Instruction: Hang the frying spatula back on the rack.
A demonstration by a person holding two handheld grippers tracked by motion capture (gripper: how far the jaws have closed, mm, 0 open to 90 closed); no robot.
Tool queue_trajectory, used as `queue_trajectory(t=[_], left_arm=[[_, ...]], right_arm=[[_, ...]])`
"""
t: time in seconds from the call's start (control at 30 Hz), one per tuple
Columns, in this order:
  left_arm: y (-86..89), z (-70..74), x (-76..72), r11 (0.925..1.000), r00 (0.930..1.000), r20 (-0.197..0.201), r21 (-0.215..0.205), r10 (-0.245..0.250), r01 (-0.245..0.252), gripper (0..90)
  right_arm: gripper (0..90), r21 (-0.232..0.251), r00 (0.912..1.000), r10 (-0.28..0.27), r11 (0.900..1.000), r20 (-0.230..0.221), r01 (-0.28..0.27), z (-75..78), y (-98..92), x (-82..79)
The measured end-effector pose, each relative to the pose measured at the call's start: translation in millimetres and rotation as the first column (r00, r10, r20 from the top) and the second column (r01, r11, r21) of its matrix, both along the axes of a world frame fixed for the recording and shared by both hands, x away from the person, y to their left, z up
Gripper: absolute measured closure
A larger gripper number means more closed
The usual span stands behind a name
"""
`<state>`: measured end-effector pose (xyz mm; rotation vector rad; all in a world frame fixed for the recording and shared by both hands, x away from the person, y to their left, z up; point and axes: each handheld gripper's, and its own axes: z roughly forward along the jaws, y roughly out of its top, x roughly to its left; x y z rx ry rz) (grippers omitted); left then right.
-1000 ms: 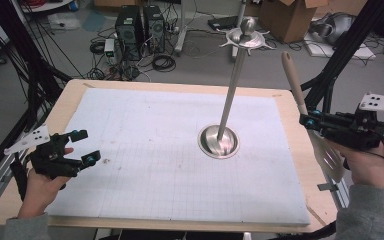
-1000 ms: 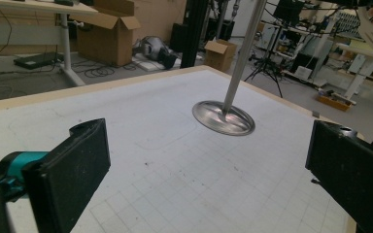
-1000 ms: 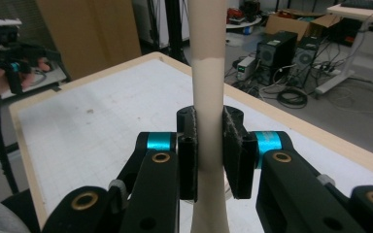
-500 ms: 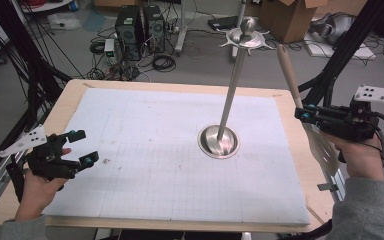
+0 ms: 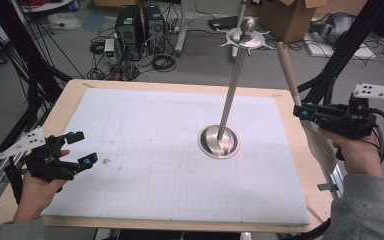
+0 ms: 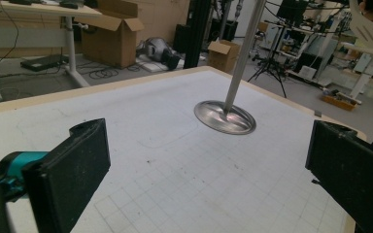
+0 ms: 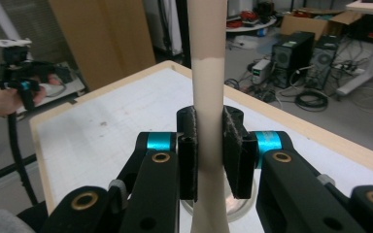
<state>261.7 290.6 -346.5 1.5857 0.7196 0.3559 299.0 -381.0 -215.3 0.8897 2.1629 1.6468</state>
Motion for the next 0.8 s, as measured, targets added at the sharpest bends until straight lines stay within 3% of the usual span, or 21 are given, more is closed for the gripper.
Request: queue_trajectory(t=[0.37, 0.8], left_arm=[[-1.1, -1.2, 0.4, 1.0, 1.0, -0.006, 0.0, -0.006, 0.006, 2.7], [1.3, -3.3, -1.4, 0.9999, 0.9998, -0.013, 0.0, -0.012, 0.012, 2.7]], right_arm=[[78.3, 0.012, 0.9996, 0.003, 1.0, -0.028, -0.002, -5.5, -3.6, 5.7], [78.3, 0.037, 0.9997, 0.023, 0.999, -0.013, -0.022, -6.5, -2.4, 9.8]])
